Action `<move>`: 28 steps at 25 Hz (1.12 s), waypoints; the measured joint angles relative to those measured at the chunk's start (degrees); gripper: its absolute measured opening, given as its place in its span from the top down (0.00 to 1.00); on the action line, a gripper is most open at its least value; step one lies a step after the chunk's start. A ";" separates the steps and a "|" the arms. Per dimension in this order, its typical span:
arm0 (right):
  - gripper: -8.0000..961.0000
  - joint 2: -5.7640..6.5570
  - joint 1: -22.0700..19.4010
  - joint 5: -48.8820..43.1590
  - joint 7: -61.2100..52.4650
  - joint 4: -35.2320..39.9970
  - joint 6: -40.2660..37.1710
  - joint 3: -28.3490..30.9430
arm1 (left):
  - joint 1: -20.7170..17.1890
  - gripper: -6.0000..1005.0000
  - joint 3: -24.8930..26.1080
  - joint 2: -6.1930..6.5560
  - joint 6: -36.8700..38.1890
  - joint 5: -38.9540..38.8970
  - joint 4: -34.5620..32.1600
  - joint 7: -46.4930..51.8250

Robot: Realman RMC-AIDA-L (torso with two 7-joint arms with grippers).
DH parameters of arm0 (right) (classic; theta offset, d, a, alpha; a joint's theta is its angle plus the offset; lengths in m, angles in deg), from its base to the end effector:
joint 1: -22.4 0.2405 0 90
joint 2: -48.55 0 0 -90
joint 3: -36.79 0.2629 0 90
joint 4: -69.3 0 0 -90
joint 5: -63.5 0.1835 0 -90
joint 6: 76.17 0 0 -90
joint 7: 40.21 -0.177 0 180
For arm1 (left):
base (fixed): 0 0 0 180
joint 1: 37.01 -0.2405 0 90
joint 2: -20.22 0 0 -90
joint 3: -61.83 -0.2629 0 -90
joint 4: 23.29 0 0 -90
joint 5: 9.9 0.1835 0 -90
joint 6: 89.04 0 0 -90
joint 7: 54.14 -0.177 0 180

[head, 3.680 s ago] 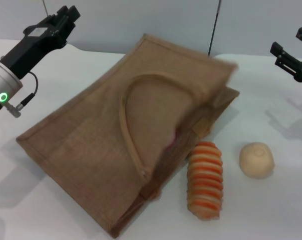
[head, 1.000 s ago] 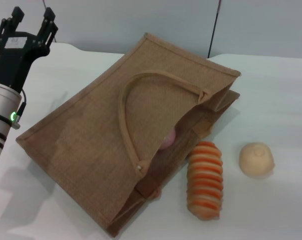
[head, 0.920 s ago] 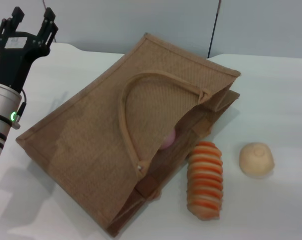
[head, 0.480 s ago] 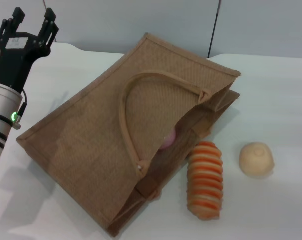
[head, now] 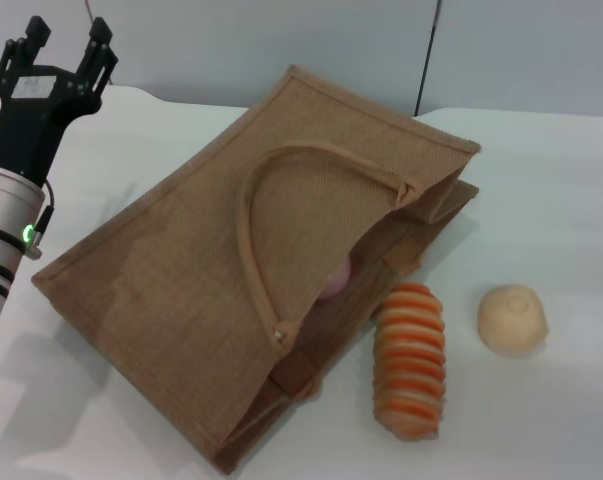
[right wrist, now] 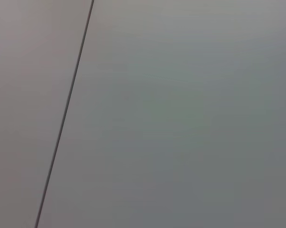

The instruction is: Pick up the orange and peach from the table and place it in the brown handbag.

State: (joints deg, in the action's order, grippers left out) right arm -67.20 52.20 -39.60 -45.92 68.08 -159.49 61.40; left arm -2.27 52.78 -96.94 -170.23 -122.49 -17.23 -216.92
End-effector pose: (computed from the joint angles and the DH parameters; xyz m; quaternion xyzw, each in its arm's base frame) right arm 0.2895 0.3664 0.0661 -0.6546 0.0860 0.3351 0.6721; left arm -0.2626 0.3847 0.0382 -0.6424 -0.1905 -0.4320 0.6036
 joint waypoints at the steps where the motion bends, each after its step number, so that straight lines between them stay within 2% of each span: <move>1: 0.19 0.00 0.00 0.00 0.00 0.00 0.00 0.00 | 0.02 0.25 -0.04 0.00 0.00 0.00 0.00 0.00; 28: 0.19 0.00 0.00 0.00 0.00 0.00 0.00 0.00 | -0.08 0.26 -0.28 0.00 -0.43 0.09 0.00 0.06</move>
State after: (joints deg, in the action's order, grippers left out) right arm -67.20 52.20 -39.60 -45.92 68.08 -159.49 61.40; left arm -2.35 52.50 -96.94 -170.67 -122.40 -17.23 -216.85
